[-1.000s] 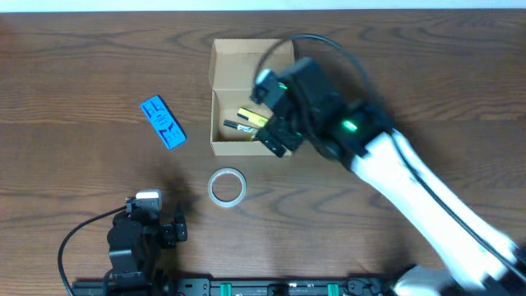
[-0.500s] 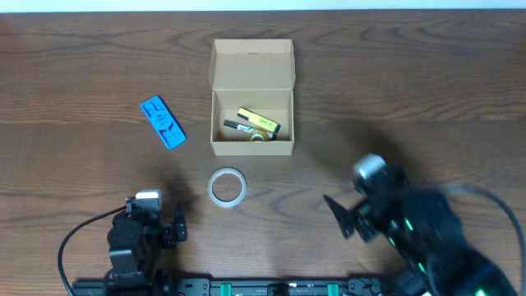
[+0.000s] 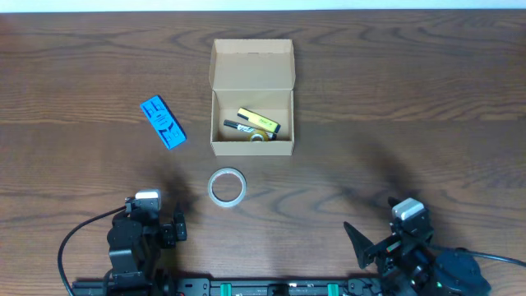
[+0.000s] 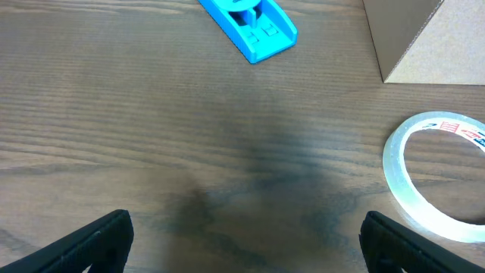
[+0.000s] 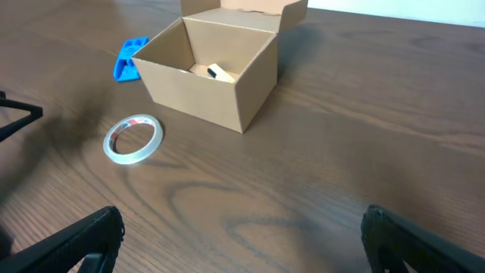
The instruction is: Pack container
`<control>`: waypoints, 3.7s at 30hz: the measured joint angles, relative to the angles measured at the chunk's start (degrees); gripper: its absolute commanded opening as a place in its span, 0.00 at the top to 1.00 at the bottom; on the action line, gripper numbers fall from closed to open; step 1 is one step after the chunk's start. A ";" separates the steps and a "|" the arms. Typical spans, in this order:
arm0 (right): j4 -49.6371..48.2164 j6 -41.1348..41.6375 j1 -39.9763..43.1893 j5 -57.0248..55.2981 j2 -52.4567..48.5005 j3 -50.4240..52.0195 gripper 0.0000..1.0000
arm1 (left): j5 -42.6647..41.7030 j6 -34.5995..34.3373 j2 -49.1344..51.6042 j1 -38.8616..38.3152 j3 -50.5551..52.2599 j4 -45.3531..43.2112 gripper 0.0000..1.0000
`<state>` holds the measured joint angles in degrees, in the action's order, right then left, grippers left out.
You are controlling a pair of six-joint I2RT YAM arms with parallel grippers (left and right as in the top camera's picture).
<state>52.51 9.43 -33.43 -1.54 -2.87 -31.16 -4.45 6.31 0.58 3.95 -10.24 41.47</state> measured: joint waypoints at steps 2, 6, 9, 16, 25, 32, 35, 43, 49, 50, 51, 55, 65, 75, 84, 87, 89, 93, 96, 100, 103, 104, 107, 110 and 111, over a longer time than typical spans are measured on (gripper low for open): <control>0.00 0.22 0.00 0.00 0.00 0.00 0.01 | -0.13 -0.04 0.00 0.00 0.00 -0.15 0.05; 0.04 0.46 0.00 -0.11 0.00 0.02 0.01 | -2.47 -1.38 0.00 0.00 0.02 -1.29 0.05; 0.44 0.50 0.00 -0.22 0.00 0.04 0.01 | -3.21 -4.26 0.76 0.00 -1.44 0.48 0.05; 2.82 0.63 0.00 -0.42 0.00 0.20 0.01 | -2.84 -9.35 16.09 0.00 -16.96 0.81 0.05; 8.41 0.66 0.00 -0.42 0.00 0.35 0.01 | -4.74 -13.73 51.45 0.00 -41.68 4.72 0.05; 8.57 0.66 0.00 -0.42 0.00 0.37 0.01 | -6.38 -15.37 70.38 0.00 -48.68 -0.63 0.05; 8.57 0.66 0.00 -0.42 0.00 0.37 0.01 | -6.54 -18.40 75.49 0.02 -48.68 -3.91 0.02; 8.57 0.66 0.00 -0.44 0.00 0.37 0.01 | -4.87 -27.52 85.85 1.16 -53.31 -0.26 0.04; 8.52 0.66 0.00 -0.42 0.00 0.37 0.01 | -3.82 -30.82 94.40 1.20 -65.22 5.14 0.04; 8.57 0.66 0.00 -0.42 0.00 0.37 0.01 | -3.67 -31.39 95.89 1.20 -67.12 6.47 0.04; 8.55 0.66 0.00 -0.42 0.00 0.37 0.01 | -3.34 -31.87 97.26 1.20 -68.78 7.58 0.04; 8.55 0.66 0.00 -0.42 0.00 0.37 0.01 | -2.38 -33.31 103.62 1.25 -74.23 10.99 0.04; 8.55 0.66 0.00 -0.42 0.00 0.37 0.01 | -2.16 -33.57 114.99 1.31 -78.55 13.66 0.04; 8.55 0.66 0.00 -0.42 0.00 0.37 0.01 | -2.19 -33.57 120.13 1.31 -78.58 12.48 0.04; 8.52 0.66 0.00 -0.42 0.00 0.37 0.01 | -2.29 -34.27 123.03 1.31 -78.62 9.44 0.27; 8.55 0.66 0.00 -0.42 0.00 0.37 0.01 | -2.78 -34.71 123.05 1.42 -78.82 8.46 0.48; 8.55 0.66 0.00 -0.42 0.00 0.37 0.01 | -2.86 -35.10 123.08 1.49 -78.86 8.17 0.60; 8.55 0.66 0.00 -0.42 0.00 0.37 0.01 | -2.91 -34.84 123.08 1.53 -79.06 8.26 0.69; 8.55 0.66 0.00 -0.42 0.00 0.37 0.01 | -3.10 -34.53 123.08 1.53 -79.28 9.55 0.69; 8.57 0.66 0.00 -0.42 0.00 0.37 0.01 | -4.17 -32.68 123.08 1.53 -81.61 13.99 0.71; 8.55 0.66 0.00 -0.44 0.00 0.37 0.01 | -4.46 -30.29 123.08 1.53 -85.70 18.38 0.71; 8.57 0.66 0.00 -0.42 0.00 0.37 0.01 | -4.61 -29.31 123.08 1.51 -87.58 20.00 0.71; 8.57 0.66 0.00 -0.42 0.00 0.37 0.01 | -4.90 -25.79 123.03 1.38 -92.52 24.28 0.66; 8.55 0.66 0.00 -0.44 0.00 0.37 0.01 | -5.14 -20.96 122.46 0.76 -96.94 29.33 0.64; 8.55 0.66 0.00 -0.42 0.00 0.37 0.01 | -5.22 -19.47 122.07 0.39 -98.03 30.64 0.64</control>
<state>61.06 10.09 -33.43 -1.96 -2.87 -30.79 -9.67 -13.17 122.65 4.34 -108.27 72.12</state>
